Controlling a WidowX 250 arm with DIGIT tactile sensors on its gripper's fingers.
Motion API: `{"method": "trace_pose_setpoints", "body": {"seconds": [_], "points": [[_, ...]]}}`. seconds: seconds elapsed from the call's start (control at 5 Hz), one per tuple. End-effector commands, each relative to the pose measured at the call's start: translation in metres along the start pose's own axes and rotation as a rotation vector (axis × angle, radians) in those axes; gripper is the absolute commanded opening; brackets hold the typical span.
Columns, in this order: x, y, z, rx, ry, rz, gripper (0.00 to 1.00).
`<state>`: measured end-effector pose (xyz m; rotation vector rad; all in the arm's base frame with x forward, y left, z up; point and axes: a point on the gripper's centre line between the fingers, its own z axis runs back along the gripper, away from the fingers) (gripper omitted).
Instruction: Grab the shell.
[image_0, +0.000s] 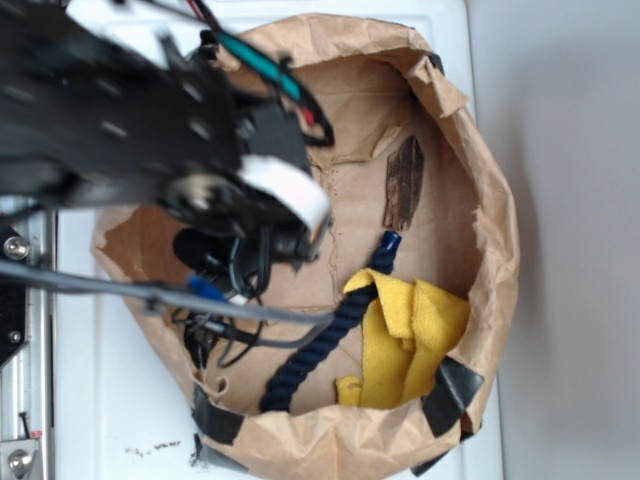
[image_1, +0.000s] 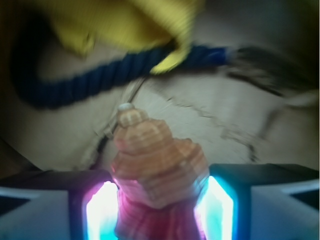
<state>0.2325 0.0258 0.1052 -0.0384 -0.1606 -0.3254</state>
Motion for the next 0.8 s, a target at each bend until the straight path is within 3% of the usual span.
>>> {"method": "trace_pose_setpoints", "body": {"seconds": [0.0,0.4,0.6], "points": [[0.026,-0.019,0.06,0.051,-0.084,0.378,0.0],[0.054,-0.008,0.058,0.021,-0.044,0.568,0.0],[0.062,-0.01,0.053,0.075,-0.01,0.559,0.0]]}}
